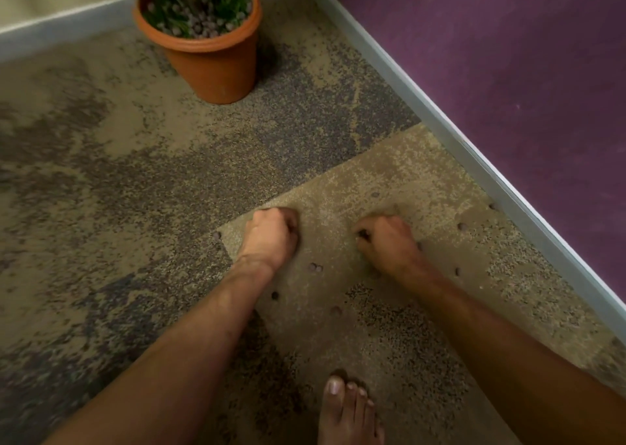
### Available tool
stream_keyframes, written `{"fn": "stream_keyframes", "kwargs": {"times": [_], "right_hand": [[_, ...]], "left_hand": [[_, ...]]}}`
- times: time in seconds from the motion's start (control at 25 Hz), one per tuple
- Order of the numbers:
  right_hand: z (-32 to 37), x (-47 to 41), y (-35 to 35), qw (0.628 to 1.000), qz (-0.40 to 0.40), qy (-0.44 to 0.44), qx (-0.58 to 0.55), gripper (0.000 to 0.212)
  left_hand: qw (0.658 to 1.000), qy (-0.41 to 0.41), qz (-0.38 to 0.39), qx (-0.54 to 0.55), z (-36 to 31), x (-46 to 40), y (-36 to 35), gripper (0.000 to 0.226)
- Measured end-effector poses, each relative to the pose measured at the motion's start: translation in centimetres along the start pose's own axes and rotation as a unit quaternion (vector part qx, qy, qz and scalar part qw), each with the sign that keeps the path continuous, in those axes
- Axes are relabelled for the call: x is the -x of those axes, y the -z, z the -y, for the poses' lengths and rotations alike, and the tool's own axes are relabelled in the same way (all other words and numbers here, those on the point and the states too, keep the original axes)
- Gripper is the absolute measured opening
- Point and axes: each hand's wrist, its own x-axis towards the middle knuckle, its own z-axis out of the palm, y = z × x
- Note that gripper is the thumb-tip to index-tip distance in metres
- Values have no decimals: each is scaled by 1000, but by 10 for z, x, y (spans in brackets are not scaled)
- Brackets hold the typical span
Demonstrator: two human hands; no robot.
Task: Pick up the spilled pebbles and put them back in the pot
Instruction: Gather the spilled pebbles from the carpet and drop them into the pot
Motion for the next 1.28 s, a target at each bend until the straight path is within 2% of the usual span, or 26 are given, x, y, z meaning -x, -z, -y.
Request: {"fn": "stream_keyframes", "kwargs": {"times": [0.16,0.24,0.32,0.36,0.4,0.48,0.56,0.6,0.72,0.92,1.04,1.16,1.28], "right_hand": [[16,-22,-3,987,75,9,143,17],[14,-27,0,984,95,15,149,18],[11,-32,8,996,70,-33,34,22],[13,-36,13,993,44,-77,-77,17],[19,-42,17,969,20,-121,-215,12],[43,-64,25,880,11,-145,-451,14],[75,-96,35,825,16,-99,-556,17],[93,-113,42,817,14,-73,-571,16],[141,-169,69,828,-13,-16,-560,12],[184,-249,107,826,-82,14,-558,12],[198,-282,111,854,-121,11,-506,13],[200,-298,118,898,-162,35,-407,26],[189,-293,120,890,-176,56,-418,27]], "left_hand": [[991,42,-61,112,8,-8,10,17],[980,61,-85,170,18,-14,16,21],[959,103,-94,248,27,-21,22,24],[939,128,-87,307,29,-25,25,23],[915,148,-79,367,29,-30,31,23],[873,150,-79,457,26,-43,46,23],[849,130,-101,502,20,-63,70,20],[841,119,-116,514,16,-73,85,19],[826,85,-169,531,5,-111,136,18],[833,96,-264,477,-3,-172,204,22],[840,116,-312,429,-6,-201,225,17],[857,120,-325,383,-8,-211,232,13],[862,111,-339,360,-2,-202,235,19]]}}
